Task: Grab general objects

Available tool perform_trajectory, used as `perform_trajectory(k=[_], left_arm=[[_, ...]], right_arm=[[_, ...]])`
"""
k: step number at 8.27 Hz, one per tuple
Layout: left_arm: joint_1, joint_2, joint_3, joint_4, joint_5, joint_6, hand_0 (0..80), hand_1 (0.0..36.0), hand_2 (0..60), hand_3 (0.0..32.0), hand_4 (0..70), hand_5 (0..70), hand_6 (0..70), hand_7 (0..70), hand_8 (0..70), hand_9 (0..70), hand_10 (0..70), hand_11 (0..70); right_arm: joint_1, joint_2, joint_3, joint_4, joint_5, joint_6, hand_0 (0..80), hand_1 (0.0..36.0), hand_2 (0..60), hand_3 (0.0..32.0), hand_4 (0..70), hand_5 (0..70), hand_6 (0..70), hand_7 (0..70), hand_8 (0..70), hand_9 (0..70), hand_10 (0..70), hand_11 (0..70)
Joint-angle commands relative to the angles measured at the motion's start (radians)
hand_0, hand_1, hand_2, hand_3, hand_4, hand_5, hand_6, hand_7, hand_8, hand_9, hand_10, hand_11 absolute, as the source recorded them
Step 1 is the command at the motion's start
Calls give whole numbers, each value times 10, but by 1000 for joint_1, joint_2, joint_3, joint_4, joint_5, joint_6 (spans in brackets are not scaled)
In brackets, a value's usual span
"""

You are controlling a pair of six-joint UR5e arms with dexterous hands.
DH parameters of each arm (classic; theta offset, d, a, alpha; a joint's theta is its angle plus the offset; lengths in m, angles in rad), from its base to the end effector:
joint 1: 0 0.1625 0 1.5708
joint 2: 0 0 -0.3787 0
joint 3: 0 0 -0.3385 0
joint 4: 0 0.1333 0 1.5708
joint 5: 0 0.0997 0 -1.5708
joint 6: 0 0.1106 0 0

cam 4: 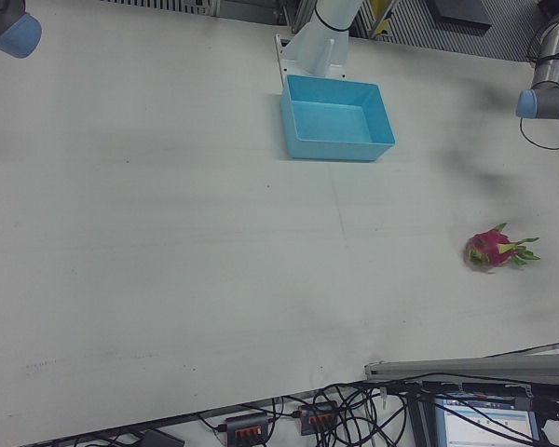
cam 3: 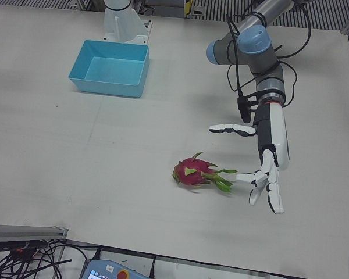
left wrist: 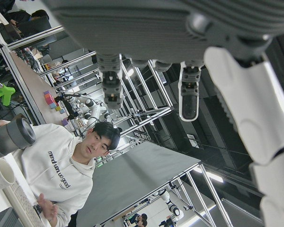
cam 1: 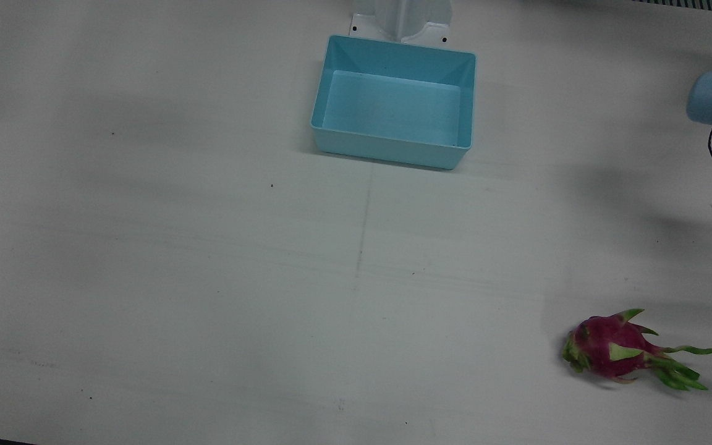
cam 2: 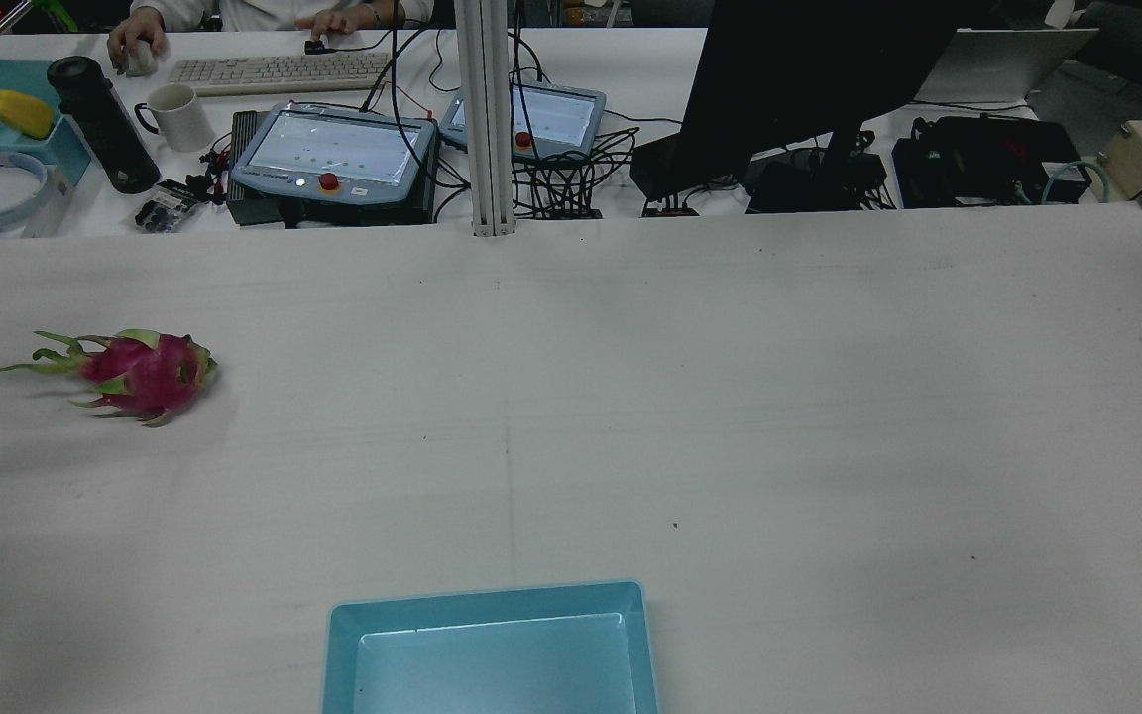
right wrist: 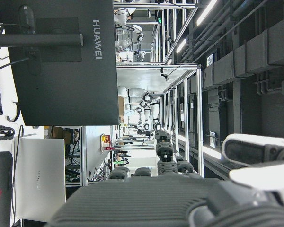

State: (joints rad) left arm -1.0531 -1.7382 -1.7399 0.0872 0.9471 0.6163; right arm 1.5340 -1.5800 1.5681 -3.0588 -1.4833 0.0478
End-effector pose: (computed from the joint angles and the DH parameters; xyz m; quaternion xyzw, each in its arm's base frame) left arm 0.0726 -0.5274 0.4986 0.2251 0.7413 -0.6228 0.1094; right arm 0.1262 -0.4569 0.6369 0.0011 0.7316 -0.6808 0.0357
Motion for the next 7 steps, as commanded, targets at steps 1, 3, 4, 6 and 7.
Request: perform_trajectory(k=[1, 3, 4, 6, 7], left_arm=[[11, -27, 109, -61, -1, 0, 499, 187, 113, 0, 0, 151, 0, 51, 0, 0, 2, 25], [7, -47, 96, -32, 7, -6, 510, 196, 113, 0, 0, 172, 0, 57, 0, 0, 2, 26], [5, -44, 80, 17, 42, -50, 534, 218, 118, 0, 4, 241, 0, 76, 0, 1, 10, 41], [-1, -44, -116, 171, 199, 93, 585, 243, 90, 22, 23, 229, 0, 88, 0, 3, 15, 51], [-13, -44, -215, 240, 243, 226, 555, 219, 92, 26, 28, 225, 0, 86, 0, 3, 11, 43]], right_arm=[[0, 0, 1, 0, 0, 0, 0, 0, 0, 0, 0, 0, 0, 0, 0, 0, 0, 0], [0, 0, 3, -2, 0, -2, 0, 0, 0, 0, 0, 0, 0, 0, 0, 0, 0, 0], [0, 0, 3, -2, 0, 0, 0, 0, 0, 0, 0, 0, 0, 0, 0, 0, 0, 0], [0, 0, 3, 0, 0, -2, 0, 0, 0, 0, 0, 0, 0, 0, 0, 0, 0, 0], [0, 0, 4, -1, -2, 0, 0, 0, 0, 0, 0, 0, 0, 0, 0, 0, 0, 0]])
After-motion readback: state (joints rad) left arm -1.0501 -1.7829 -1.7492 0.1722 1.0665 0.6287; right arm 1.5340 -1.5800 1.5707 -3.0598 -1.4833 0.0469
